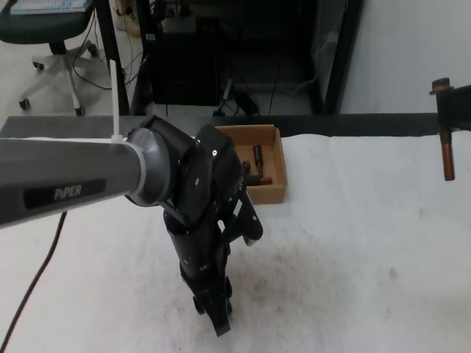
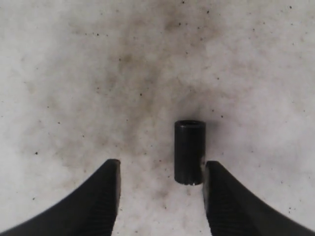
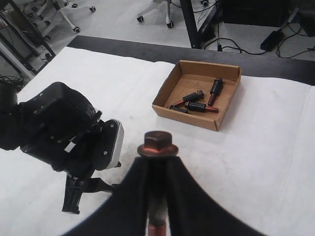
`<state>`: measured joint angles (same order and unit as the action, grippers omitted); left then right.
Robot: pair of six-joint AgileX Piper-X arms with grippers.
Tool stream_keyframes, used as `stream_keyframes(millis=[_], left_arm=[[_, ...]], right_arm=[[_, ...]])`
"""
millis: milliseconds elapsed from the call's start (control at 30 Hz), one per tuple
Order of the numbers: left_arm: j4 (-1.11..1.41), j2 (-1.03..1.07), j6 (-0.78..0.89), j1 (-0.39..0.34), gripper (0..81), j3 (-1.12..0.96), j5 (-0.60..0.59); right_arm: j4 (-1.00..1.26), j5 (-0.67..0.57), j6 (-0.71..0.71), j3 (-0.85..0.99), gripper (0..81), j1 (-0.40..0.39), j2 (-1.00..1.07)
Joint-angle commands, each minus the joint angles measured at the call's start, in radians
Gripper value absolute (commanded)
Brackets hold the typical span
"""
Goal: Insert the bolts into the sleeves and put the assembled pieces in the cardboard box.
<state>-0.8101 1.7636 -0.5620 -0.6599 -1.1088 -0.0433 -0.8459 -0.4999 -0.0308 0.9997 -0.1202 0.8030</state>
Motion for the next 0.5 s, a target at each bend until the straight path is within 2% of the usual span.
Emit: stream_keyframes(millis=[0, 467], left_arm=[[0.009, 0.025, 0.027, -0.004, 48.6, -0.007, 0.012], [0.051, 0.054, 0.048, -0.004, 48.0, -0.007, 0.012]], right_arm=[[0.014, -0.016, -0.004, 0.003, 0.8, 0.002, -0.009], [0.014, -0.016, -0.004, 0.003, 0.8, 0.002, -0.009]])
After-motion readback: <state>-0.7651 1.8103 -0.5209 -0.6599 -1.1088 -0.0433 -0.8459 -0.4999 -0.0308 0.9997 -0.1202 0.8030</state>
